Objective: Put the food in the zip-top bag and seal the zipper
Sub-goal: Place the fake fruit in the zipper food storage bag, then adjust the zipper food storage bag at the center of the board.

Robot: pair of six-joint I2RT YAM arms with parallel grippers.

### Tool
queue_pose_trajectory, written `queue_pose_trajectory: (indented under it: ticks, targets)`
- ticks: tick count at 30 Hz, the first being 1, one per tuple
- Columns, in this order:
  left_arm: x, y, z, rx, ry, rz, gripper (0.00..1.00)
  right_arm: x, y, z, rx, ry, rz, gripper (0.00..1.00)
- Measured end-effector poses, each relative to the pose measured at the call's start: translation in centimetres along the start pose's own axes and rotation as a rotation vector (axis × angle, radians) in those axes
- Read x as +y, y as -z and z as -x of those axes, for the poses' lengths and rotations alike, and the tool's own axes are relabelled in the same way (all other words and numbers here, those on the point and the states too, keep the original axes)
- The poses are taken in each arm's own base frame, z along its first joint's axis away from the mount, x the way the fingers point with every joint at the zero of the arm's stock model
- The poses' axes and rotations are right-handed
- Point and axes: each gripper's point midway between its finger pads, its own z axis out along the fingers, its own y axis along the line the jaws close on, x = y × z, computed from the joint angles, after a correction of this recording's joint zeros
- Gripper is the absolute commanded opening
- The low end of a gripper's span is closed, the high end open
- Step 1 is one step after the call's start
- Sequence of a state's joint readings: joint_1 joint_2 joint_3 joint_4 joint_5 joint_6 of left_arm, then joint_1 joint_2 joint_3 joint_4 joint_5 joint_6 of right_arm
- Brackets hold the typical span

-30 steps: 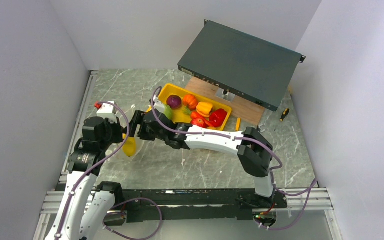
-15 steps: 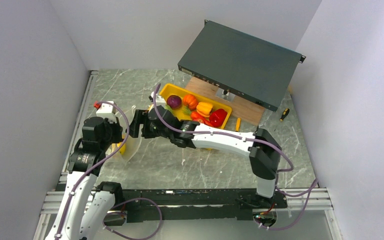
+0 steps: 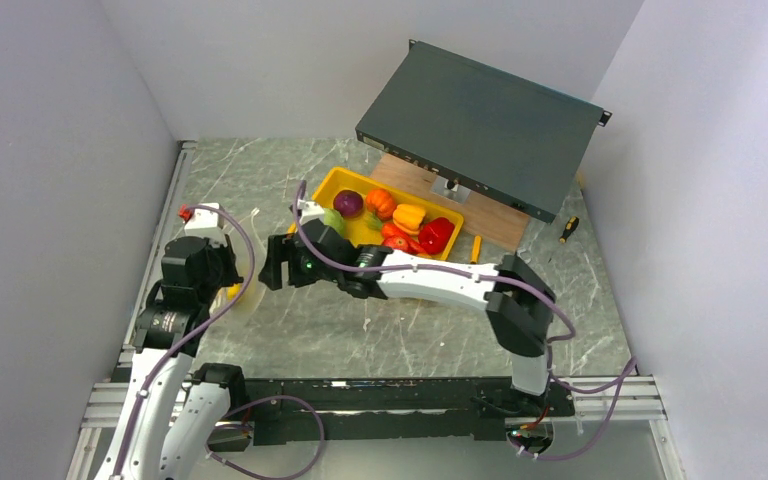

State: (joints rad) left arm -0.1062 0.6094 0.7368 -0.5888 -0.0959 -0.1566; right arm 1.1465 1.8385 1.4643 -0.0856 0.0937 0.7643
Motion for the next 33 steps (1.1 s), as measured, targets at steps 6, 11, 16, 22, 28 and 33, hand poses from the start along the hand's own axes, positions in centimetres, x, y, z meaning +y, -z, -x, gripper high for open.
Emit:
queue_pose_trajectory:
  ticks: [6,11,16,22,28,33]
  targets:
    - [0.6,0.2,-0.4,0.015,0.02,0.035,0.0,-1.0,-2.6,-3.3,0.091,0.006,-0.016,0.21]
    - [1.5,0.8,-0.8,0.045,0.021,0.087,0.0,-0.2,-1.7,-2.8,0.085,0.033,0.008,0.0]
    - [2.2,0.9,-1.2,0.059,0.032,0.128,0.0,1.8,0.6,-1.0,0.056,0.065,0.071,0.08]
    - [2.0,1.1,-0.9,0.042,0.03,0.119,0.0,2.9,1.6,0.3,0.046,0.108,0.093,0.42]
    - [1.7,0.2,-1.0,0.064,0.01,0.103,0.0,0.9,2.1,0.1,0.06,0.192,0.014,0.75]
    - [1.5,0.2,-0.8,0.048,0.012,0.091,0.0,-2.5,6.3,1.8,-0.005,0.276,-0.107,0.82]
